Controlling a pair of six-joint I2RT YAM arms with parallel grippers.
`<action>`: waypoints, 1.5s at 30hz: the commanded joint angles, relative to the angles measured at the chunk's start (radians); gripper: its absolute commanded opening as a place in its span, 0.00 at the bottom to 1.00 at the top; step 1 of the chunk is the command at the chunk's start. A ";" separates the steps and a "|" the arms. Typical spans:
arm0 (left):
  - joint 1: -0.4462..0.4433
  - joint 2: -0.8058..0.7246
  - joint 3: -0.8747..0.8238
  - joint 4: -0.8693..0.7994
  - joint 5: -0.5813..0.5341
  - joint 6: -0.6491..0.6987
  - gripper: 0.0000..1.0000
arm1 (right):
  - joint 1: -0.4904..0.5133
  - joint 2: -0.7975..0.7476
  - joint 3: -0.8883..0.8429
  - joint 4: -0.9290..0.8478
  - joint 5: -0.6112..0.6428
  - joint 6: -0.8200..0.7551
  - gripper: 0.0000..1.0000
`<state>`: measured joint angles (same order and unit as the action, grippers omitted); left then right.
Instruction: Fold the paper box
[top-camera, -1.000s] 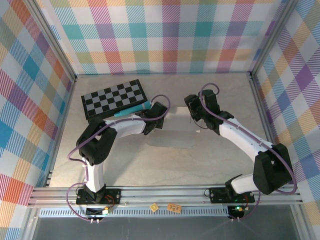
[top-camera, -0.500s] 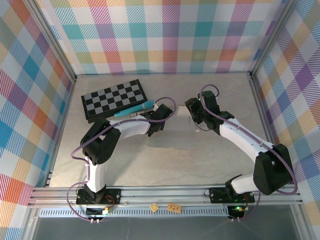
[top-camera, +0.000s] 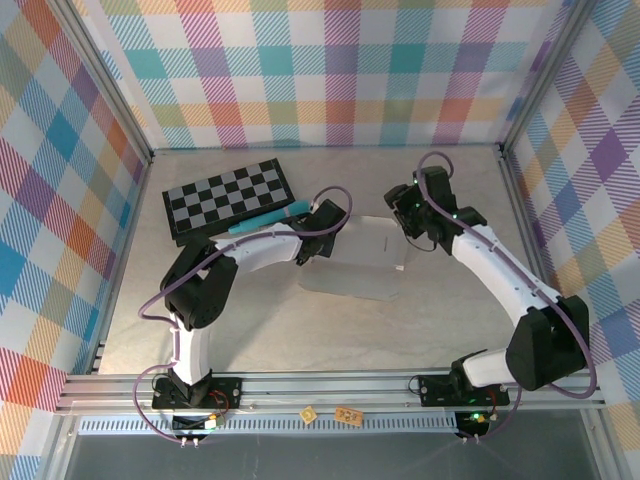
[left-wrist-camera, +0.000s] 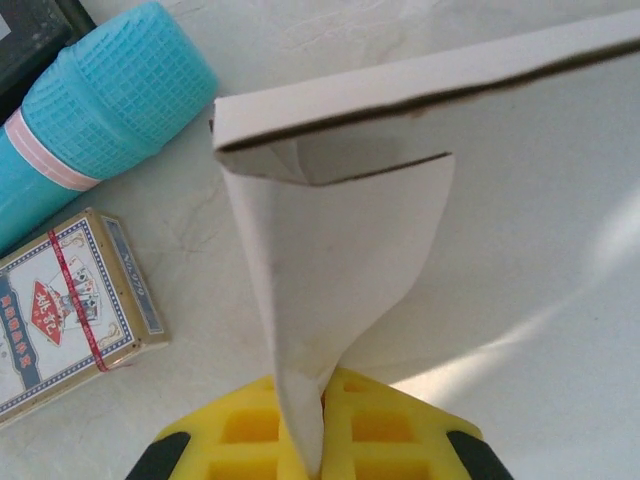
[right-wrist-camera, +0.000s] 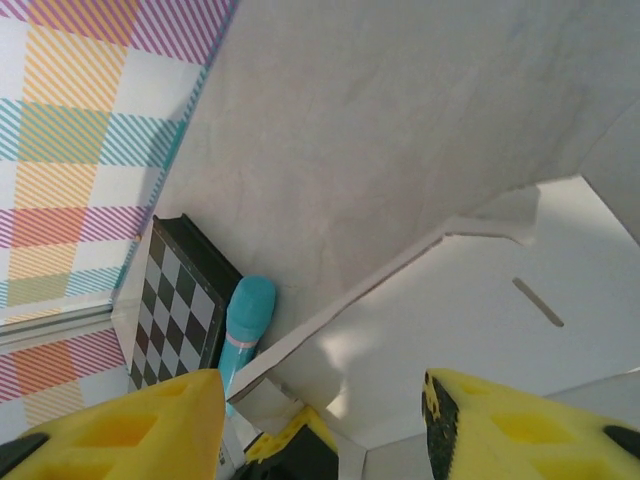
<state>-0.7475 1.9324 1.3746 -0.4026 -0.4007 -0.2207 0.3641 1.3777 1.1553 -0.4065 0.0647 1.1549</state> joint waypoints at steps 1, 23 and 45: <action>0.008 -0.061 0.052 -0.108 0.034 -0.014 0.00 | -0.011 0.022 0.117 -0.125 -0.033 -0.116 0.55; -0.033 -0.099 0.058 -0.104 -0.033 -0.002 0.00 | -0.160 0.317 0.232 -0.162 -0.240 -0.328 0.55; -0.036 -0.098 0.054 -0.097 -0.032 0.001 0.00 | -0.168 0.345 0.162 -0.102 -0.325 -0.292 0.49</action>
<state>-0.7727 1.8484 1.4296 -0.4961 -0.4129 -0.2264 0.2001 1.7588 1.3342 -0.5285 -0.2310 0.8341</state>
